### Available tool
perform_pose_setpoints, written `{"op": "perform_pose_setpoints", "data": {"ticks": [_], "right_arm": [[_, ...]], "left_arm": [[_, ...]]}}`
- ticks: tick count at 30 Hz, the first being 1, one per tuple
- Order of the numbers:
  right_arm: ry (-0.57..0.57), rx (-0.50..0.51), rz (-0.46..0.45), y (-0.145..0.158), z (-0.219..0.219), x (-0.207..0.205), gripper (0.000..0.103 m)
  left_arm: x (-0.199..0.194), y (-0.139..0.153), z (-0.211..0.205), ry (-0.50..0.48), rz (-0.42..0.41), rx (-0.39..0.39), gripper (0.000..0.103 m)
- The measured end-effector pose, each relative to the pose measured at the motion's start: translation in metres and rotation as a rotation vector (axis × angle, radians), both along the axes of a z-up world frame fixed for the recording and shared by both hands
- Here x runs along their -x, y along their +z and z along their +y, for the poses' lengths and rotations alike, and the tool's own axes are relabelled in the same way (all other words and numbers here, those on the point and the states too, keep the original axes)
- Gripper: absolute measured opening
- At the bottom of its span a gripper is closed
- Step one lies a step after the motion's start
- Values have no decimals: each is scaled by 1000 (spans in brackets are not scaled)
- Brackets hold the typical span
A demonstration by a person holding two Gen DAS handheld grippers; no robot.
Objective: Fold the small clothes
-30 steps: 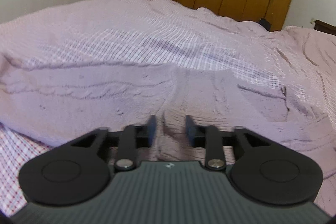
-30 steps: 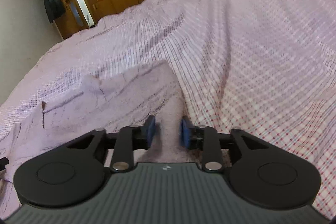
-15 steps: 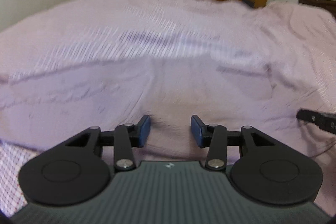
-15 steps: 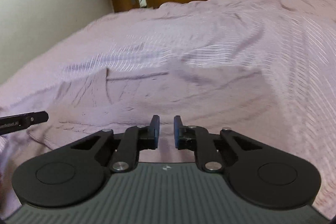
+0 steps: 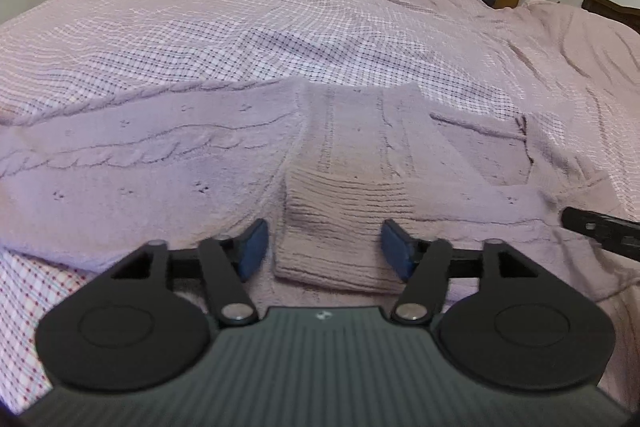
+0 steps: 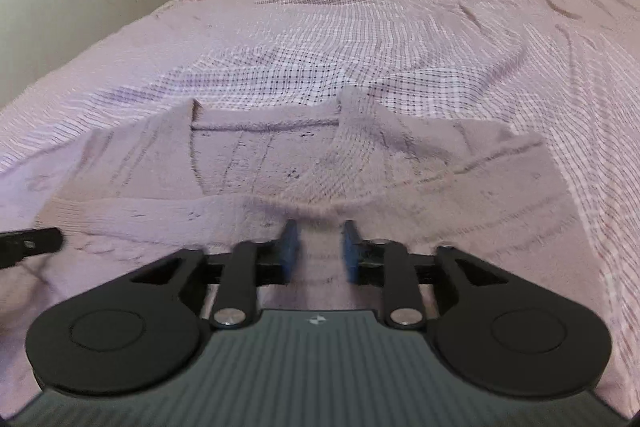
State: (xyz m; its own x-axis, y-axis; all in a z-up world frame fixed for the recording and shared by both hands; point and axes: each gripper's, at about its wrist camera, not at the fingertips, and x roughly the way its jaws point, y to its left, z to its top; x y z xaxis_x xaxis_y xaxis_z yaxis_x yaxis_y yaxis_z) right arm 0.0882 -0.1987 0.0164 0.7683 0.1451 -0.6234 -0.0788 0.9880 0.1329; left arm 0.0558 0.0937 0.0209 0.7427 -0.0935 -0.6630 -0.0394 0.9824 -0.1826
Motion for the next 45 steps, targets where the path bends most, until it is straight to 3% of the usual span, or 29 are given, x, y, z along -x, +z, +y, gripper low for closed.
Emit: {"op": "perform_pose_setpoints", "data": {"ticks": [2,13,20,25,35,40,45], "right_arm": [[0,-9,-26,14,-7,21,66],[-4,-56,-61,70,-38,127,74],[-9,-95,-76,69,-34,163,77],[-1,-142,-62,54,-21,178,78],[-18,-122,-49,24,-1,194,81],[-9,-107,-50,15,3,198,82],[-14,-89,-47,8,4,195,82]], "left_arm": [[3,1,-1,1,5,-9,71],[30,35,17,61,14,-85,71],[56,68,64,146,-6,-163,71],[67,81,114,249,4,-176,71],[57,48,218,464,40,-73,71],[48,24,249,520,32,52,71],[39,12,262,553,-21,83,71]]}}
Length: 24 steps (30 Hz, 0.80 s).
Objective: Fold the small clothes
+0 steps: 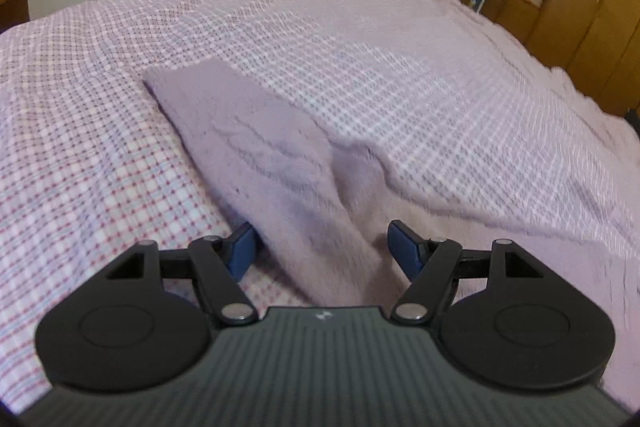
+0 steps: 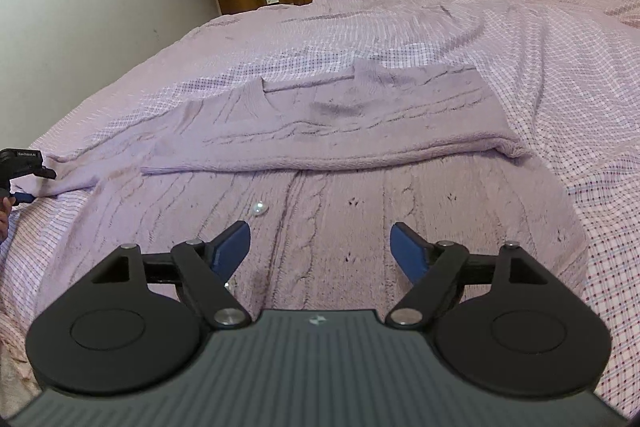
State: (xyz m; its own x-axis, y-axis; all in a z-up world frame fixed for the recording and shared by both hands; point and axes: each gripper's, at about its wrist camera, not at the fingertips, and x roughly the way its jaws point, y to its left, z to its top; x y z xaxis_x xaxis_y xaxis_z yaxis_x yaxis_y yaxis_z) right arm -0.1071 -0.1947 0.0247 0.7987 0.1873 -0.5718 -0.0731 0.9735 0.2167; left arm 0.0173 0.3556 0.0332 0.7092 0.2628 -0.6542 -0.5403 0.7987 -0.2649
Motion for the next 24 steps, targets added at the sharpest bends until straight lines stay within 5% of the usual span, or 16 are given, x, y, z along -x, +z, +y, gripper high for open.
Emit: {"op": "perform_pose_setpoints", "data": {"ticks": [4,8,24], "right_arm": [[-11,-9,15,-6,-1,-3,83],[-23,-15,20,-10,-3,-4,83],[-32,-38,-7,-3,-13,-9,83]], "left_arm": [[-7,-3,3,22,-25,-13,63],[-9,-2,1,-22,-31,-63,21],[23,99,-85,-215,-290,-60,18]]}}
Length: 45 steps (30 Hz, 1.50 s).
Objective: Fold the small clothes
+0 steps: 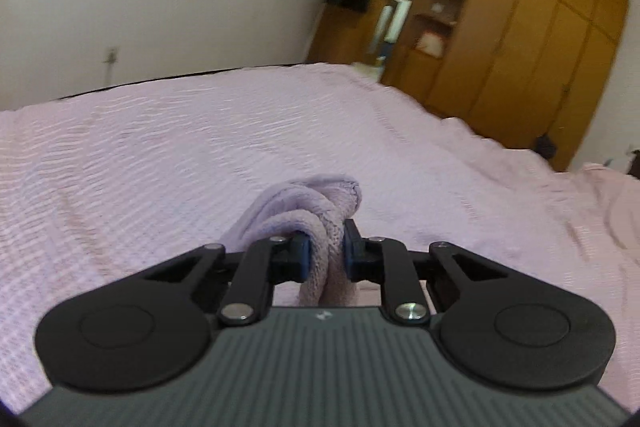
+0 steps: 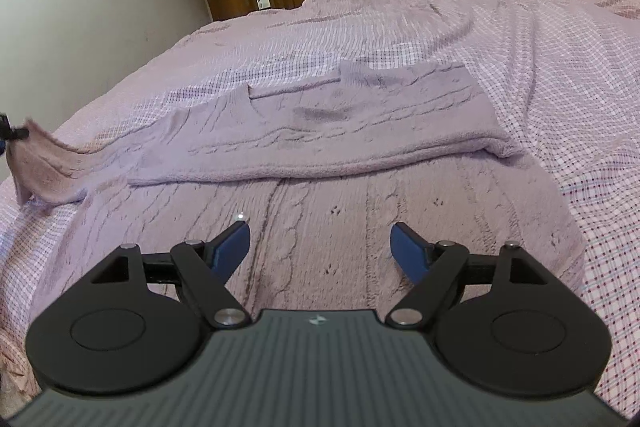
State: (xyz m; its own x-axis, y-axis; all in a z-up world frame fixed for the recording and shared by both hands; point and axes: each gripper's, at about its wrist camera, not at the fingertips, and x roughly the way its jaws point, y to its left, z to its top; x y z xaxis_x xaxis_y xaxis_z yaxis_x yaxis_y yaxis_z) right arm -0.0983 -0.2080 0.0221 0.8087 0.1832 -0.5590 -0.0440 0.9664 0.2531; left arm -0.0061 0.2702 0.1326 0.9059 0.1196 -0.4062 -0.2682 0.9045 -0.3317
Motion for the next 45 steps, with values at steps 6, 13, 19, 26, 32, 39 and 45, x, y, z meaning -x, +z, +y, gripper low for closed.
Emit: {"op": "perform_pose_setpoints", "data": {"ticks": [6,13,19,26,32,39,45], "right_arm": [[-4,-19,-13,2,-6,3,83],[-32,-42,-33,7,-22,4,83],[-46,-55,-33,7,-32,4,83],[-50,-50,-5,0,-33,-1,83],[-16,-40,29,0,-23,-16,83],[47,-56,60,17,12,-52,83],[107,-83,81,33,54,-94,83]], "left_arm": [[-15,13,-62,-103,-35,13,18],[-37,3,-129,-230,-19,3,18],[-45,-31,-181,-333,40,-48,18],[-49,-87,-199,-433,158,20,19],[-45,-98,-207,-507,241,-17,36],[-33,-79,-178,-484,290,12,53],[-29,-67,-150,-441,305,-11,53]]}}
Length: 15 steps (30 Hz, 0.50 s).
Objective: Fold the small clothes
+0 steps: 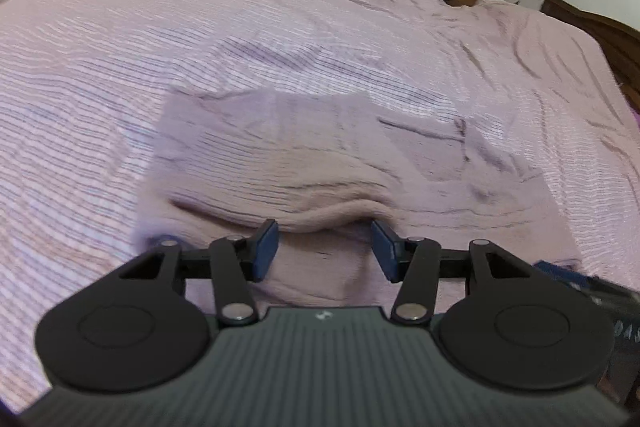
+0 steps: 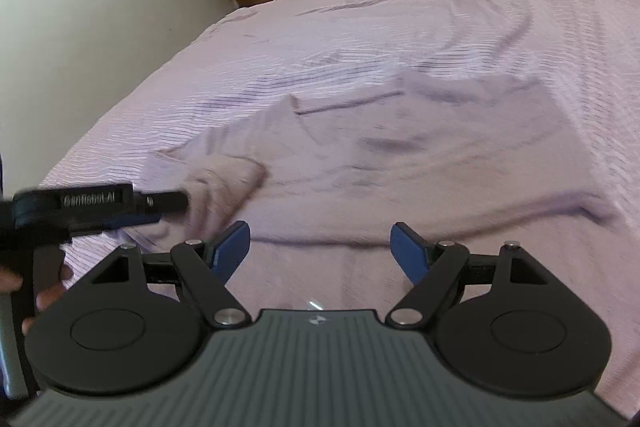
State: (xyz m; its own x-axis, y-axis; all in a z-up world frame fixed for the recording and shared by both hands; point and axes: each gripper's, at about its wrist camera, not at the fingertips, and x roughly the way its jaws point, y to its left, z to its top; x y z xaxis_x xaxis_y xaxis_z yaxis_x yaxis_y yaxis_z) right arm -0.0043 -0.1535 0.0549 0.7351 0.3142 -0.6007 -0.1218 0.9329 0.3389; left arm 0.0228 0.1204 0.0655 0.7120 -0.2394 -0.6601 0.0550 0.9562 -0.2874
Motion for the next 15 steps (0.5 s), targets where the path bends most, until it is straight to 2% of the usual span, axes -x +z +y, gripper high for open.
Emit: {"op": "perform_pose_setpoints", "data": {"ticks": [7,15], "right_arm": [[61,-41,112,-4,50,-50,83],[22,-78,231,-22,78,-106,82]], "left_arm": [[-1,0,33,94,8,-16,53],[-5,-5,47,138,20,32,53]]}}
